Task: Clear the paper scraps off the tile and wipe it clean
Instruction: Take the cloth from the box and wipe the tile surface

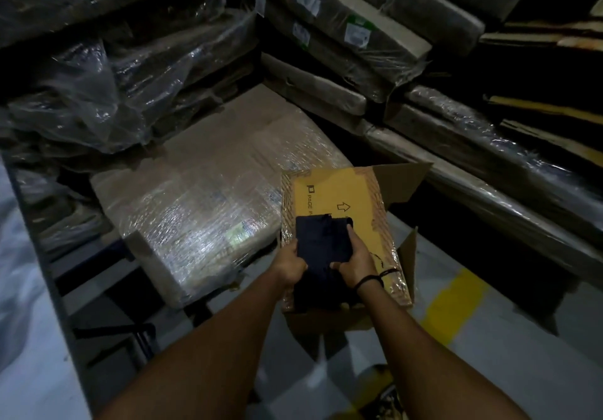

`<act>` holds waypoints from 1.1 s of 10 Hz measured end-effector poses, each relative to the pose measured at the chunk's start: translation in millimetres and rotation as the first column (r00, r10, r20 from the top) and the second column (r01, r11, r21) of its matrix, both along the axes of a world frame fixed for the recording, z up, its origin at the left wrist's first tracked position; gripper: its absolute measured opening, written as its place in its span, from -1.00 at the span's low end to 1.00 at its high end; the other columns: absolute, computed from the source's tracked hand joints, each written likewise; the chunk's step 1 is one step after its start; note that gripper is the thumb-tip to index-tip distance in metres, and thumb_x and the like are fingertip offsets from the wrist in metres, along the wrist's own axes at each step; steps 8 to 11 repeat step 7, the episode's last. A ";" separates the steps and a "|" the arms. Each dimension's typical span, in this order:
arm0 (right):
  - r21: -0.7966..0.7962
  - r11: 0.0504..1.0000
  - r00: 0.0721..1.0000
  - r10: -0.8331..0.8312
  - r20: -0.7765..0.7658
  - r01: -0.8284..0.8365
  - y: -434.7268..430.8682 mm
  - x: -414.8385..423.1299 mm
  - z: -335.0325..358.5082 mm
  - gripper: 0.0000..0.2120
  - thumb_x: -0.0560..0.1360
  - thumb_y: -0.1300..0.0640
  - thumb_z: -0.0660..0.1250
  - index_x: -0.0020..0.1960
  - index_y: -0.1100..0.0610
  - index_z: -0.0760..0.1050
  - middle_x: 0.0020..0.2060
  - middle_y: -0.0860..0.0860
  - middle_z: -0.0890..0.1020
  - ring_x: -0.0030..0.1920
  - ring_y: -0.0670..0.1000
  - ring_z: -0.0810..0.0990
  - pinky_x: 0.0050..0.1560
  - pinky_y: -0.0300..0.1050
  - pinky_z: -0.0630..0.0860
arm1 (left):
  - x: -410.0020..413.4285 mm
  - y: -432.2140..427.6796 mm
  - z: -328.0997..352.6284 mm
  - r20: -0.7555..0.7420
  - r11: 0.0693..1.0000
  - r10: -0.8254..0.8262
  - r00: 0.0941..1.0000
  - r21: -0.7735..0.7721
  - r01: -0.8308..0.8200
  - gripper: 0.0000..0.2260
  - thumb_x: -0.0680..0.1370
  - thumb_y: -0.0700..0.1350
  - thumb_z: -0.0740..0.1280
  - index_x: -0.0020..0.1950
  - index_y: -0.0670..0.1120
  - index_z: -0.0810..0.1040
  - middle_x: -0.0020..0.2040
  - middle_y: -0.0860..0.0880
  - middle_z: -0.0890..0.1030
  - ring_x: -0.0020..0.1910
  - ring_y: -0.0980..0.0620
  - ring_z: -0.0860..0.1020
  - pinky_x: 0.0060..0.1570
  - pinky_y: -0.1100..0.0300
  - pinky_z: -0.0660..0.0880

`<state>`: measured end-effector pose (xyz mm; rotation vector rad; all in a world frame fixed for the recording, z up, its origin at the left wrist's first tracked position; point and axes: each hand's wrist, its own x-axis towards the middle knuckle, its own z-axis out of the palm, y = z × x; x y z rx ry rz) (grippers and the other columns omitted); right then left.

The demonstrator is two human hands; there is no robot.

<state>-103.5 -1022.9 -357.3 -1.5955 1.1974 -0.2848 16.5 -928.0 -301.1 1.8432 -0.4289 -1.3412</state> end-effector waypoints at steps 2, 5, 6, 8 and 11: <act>-0.155 0.987 0.987 0.017 -0.160 -0.042 -1.9 -4.1 10.8 -0.22 0.41 0.14 0.48 0.52 0.16 0.18 0.45 0.09 0.31 0.43 0.16 0.32 0.42 -0.01 0.30 | 4.2 5.1 3.4 0.046 0.995 -0.034 0.998 -0.088 0.038 -0.48 0.52 -0.49 0.11 0.39 -0.07 0.34 0.03 -0.09 0.57 -0.01 -0.13 0.56 -0.03 0.00 0.59; -0.197 0.977 0.990 0.051 -0.133 -0.077 36.4 4.8 114.4 -0.26 0.48 0.00 0.42 0.53 0.13 0.14 0.49 0.09 0.29 0.46 0.14 0.29 0.41 0.03 0.32 | -7.2 47.5 124.3 0.161 0.986 0.051 0.986 -0.163 -0.024 -0.42 0.58 -0.39 0.15 0.54 -0.08 0.07 0.30 -0.09 0.42 -0.05 0.16 0.44 -0.39 0.48 0.43; -0.161 0.984 0.995 0.063 -0.076 -0.075 67.4 11.0 157.8 -0.27 0.49 -0.03 0.40 0.53 0.13 0.15 0.46 0.12 0.34 0.41 0.16 0.35 0.38 0.10 0.36 | -11.5 82.1 169.3 0.185 0.976 0.126 0.975 -0.197 -0.089 -0.44 0.59 -0.33 0.19 0.53 -0.07 0.09 0.42 -0.17 0.36 0.16 0.04 0.43 -0.18 0.28 0.46; -0.184 0.976 0.993 0.114 -0.018 -0.116 104.9 22.9 205.5 -0.31 0.49 -0.02 0.40 0.51 0.15 0.21 0.42 0.12 0.40 0.36 0.15 0.42 0.35 0.07 0.39 | -6.7 120.5 204.9 0.253 0.977 0.148 0.956 -0.186 -0.102 -0.37 0.58 -0.27 0.23 0.55 0.02 0.00 0.49 -0.11 0.27 0.40 -0.05 0.35 0.14 0.13 0.44; -0.184 0.976 0.993 0.114 -0.018 -0.116 104.9 22.9 205.5 -0.31 0.49 -0.02 0.40 0.51 0.15 0.21 0.42 0.12 0.40 0.36 0.15 0.42 0.35 0.07 0.39 | -6.7 120.5 204.9 0.253 0.977 0.148 0.956 -0.186 -0.102 -0.37 0.58 -0.27 0.23 0.55 0.02 0.00 0.49 -0.11 0.27 0.40 -0.05 0.35 0.14 0.13 0.44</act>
